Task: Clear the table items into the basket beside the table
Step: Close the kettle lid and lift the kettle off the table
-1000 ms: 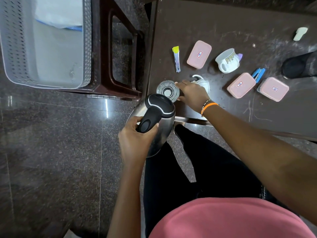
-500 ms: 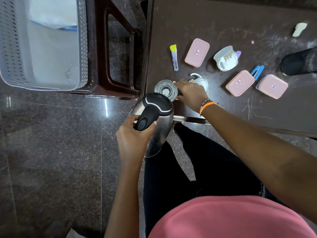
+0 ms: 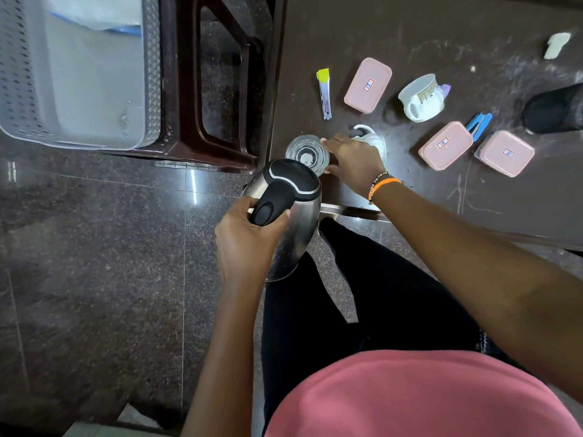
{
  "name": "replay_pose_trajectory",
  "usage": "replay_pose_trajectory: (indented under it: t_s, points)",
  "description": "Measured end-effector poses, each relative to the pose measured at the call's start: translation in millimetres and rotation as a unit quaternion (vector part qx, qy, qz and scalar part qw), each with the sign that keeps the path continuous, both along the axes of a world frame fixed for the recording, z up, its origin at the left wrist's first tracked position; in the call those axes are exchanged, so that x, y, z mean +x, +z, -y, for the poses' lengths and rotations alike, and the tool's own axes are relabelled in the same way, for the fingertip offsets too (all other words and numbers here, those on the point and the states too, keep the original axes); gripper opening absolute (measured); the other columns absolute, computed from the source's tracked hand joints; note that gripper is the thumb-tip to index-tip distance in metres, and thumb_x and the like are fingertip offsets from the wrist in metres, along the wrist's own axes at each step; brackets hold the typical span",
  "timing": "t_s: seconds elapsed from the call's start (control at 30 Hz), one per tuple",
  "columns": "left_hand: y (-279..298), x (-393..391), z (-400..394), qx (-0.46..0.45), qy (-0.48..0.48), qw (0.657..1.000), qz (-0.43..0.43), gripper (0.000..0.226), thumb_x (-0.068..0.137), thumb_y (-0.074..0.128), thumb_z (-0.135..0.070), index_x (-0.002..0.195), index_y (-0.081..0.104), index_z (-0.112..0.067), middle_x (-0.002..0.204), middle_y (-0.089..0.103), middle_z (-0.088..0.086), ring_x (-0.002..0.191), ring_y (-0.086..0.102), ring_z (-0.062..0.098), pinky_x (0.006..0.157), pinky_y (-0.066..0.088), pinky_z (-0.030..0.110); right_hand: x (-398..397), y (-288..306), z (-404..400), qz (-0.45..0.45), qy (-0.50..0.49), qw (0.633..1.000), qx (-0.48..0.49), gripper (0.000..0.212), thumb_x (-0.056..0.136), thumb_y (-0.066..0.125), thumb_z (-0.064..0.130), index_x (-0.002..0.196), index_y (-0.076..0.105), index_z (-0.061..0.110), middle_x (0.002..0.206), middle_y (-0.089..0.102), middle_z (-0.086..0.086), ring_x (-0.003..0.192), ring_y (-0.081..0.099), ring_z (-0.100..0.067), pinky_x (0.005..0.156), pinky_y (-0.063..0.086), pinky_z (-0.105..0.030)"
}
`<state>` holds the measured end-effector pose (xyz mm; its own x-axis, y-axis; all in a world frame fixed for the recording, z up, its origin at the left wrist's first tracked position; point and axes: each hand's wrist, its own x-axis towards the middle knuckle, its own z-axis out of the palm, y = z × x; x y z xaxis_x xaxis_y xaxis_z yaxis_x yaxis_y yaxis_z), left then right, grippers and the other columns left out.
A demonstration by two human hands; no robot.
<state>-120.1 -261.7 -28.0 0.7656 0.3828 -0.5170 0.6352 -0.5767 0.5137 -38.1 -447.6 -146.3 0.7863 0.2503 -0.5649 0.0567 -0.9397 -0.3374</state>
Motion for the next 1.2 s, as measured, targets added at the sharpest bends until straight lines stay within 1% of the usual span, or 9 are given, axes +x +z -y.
replay_pose_trajectory:
  t_s: [0.1, 0.2, 0.3, 0.43, 0.63, 0.77, 0.9, 1.07, 1.2]
  points:
    - [1, 2, 1, 0.007, 0.006, 1.0, -0.003, 0.02, 0.061, 0.073, -0.044, 0.065, 0.056, -0.035, 0.059, 0.062, -0.018, 0.054, 0.058, -0.003, 0.05, 0.042, 0.018, 0, 0, 0, 0.001, -0.003, 1.0, 0.001, 0.056, 0.085, 0.065, 0.025, 0.136, 0.044, 0.016, 0.129, 0.055, -0.009, 0.113, 0.059, -0.035, 0.09, 0.05, -0.044]
    - [3, 6, 2, 0.015, -0.001, 1.0, -0.002, 0.022, 0.062, 0.074, -0.041, 0.061, 0.053, -0.035, 0.054, 0.058, -0.017, 0.052, 0.057, -0.007, 0.047, 0.039, 0.015, -1, 0, -1, 0.0, -0.007, 1.0, 0.001, 0.056, 0.085, 0.066, 0.025, 0.136, 0.044, 0.016, 0.128, 0.055, -0.009, 0.113, 0.058, -0.035, 0.089, 0.05, -0.044]
    - [5, 8, 2, 0.014, 0.002, 1.0, -0.006, 0.024, 0.062, 0.074, -0.04, 0.06, 0.051, -0.035, 0.054, 0.057, -0.016, 0.05, 0.056, -0.002, 0.047, 0.039, 0.018, -1, -1, -2, 0.0, -0.014, 1.0, 0.001, 0.056, 0.084, 0.067, 0.024, 0.135, 0.045, 0.016, 0.127, 0.056, -0.009, 0.113, 0.058, -0.035, 0.09, 0.051, -0.045]
    - [7, 8, 4, 0.015, -0.003, 1.0, -0.012, 0.025, 0.064, 0.075, -0.038, 0.061, 0.05, -0.033, 0.06, 0.058, -0.015, 0.057, 0.058, 0.003, 0.05, 0.042, 0.02, 0, -1, -3, 0.0, -0.019, 1.0, -0.001, 0.056, 0.083, 0.068, 0.024, 0.134, 0.047, 0.016, 0.127, 0.056, -0.01, 0.113, 0.058, -0.036, 0.09, 0.051, -0.046]
    - [9, 12, 7, 0.022, -0.002, 1.0, -0.017, 0.026, 0.066, 0.074, -0.038, 0.061, 0.049, -0.033, 0.059, 0.057, -0.015, 0.057, 0.058, 0.004, 0.048, 0.039, 0.019, -1, -1, -5, 0.011, -0.032, 0.999, 0.006, 0.051, 0.081, 0.069, 0.024, 0.128, 0.052, 0.016, 0.122, 0.06, -0.011, 0.109, 0.061, -0.038, 0.085, 0.051, -0.045]
    - [9, 15, 6, 0.028, -0.012, 0.999, -0.016, 0.025, 0.067, 0.073, -0.038, 0.06, 0.051, -0.028, 0.057, 0.056, -0.013, 0.057, 0.055, 0.002, 0.047, 0.038, 0.019, 1, 0, -6, 0.012, -0.034, 0.999, 0.005, 0.046, 0.08, 0.069, 0.024, 0.124, 0.055, 0.015, 0.119, 0.061, -0.011, 0.107, 0.061, -0.037, 0.084, 0.051, -0.044]
    - [8, 15, 6, 0.032, -0.027, 0.999, -0.027, 0.027, 0.069, 0.071, -0.038, 0.059, 0.053, -0.021, 0.057, 0.057, -0.008, 0.057, 0.057, 0.01, 0.051, 0.044, 0.022, 2, 0, -7, 0.02, -0.027, 0.999, -0.007, 0.042, 0.082, 0.067, 0.024, 0.121, 0.056, 0.014, 0.119, 0.062, -0.011, 0.106, 0.062, -0.039, 0.082, 0.052, -0.043]
    - [9, 17, 5, 0.032, -0.029, 0.999, -0.033, 0.024, 0.069, 0.071, -0.038, 0.064, 0.058, -0.018, 0.059, 0.06, -0.006, 0.057, 0.058, 0.012, 0.05, 0.044, 0.023, 2, 1, -8, 0.024, -0.024, 0.999, -0.012, 0.041, 0.082, 0.067, 0.021, 0.12, 0.057, 0.012, 0.119, 0.062, -0.013, 0.105, 0.062, -0.04, 0.081, 0.052, -0.044]
    - [10, 17, 3, 0.041, -0.033, 0.998, -0.037, 0.025, 0.07, 0.072, -0.037, 0.061, 0.054, -0.021, 0.058, 0.058, -0.008, 0.056, 0.056, 0.013, 0.05, 0.043, 0.022, 2, 2, -8, 0.019, -0.019, 0.999, -0.016, 0.042, 0.082, 0.067, 0.022, 0.122, 0.056, 0.012, 0.12, 0.061, -0.013, 0.105, 0.062, -0.039, 0.081, 0.052, -0.043]
